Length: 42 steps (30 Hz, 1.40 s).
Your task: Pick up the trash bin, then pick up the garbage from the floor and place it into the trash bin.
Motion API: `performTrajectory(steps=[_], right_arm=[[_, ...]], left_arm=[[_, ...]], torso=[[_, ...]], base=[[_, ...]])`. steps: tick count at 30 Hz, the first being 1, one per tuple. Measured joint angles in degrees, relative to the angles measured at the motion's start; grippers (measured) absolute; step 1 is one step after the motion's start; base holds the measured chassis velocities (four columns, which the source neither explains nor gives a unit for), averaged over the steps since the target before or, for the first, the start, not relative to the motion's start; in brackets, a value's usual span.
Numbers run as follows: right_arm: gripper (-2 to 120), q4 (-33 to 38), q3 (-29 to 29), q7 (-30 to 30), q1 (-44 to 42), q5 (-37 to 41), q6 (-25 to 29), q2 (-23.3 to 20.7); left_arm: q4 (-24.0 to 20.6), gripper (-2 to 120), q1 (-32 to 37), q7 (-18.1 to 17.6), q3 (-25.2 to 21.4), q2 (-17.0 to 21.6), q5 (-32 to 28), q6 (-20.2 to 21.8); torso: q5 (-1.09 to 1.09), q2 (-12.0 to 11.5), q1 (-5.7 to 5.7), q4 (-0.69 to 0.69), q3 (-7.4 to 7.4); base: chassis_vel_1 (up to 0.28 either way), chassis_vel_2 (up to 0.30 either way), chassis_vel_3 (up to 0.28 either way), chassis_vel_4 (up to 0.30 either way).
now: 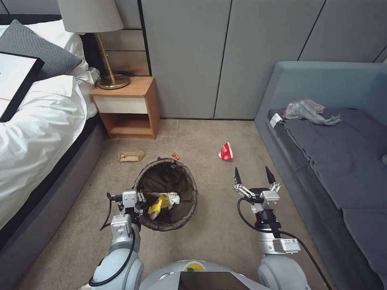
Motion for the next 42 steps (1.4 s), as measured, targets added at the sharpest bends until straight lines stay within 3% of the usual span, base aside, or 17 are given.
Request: performTrajectory(steps=[15,31,36,42], right_arm=[[100,-0.9,0.1,-0.5,1.8,0.1,0.0,-0.2],[100,-2.6,0.8,-1.2,7.7,0.7,1.8,-1.5],[100,-2.9,0.9,-2.0,11.7,2.6,-0.4,-2.6],[100,-8.5,-0.4,-2.2,22.5,10.1,-9.2,-5.8]], left_arm=[[0.1,0,-0.1,0.0,-0.1,-0.2,0.2,0.0],[0.2,0,0.1,-0.1,0.1,-0.4,0.5,0.0],[0.1,0,0.4,-0.1,0.2,-0.4,0.8,0.0],[0.0,0,1.4,-0.1,0.5,-0.5,1.7,-0.2]], torso=[[0.01,0.0,0.01,0.0,0.01],[0.01,0.0,0.01,-0.01,0.01],[0.01,0.0,0.01,0.0,0.0],[0.0,0.0,0.01,0.02,0.01]], base=[[-0.201,0.196,0.199,-0.187],[-0.1,0.112,0.102,-0.107],[0.0,0.0,0.0,0.0],[0.0,0.0,0.0,0.0]])
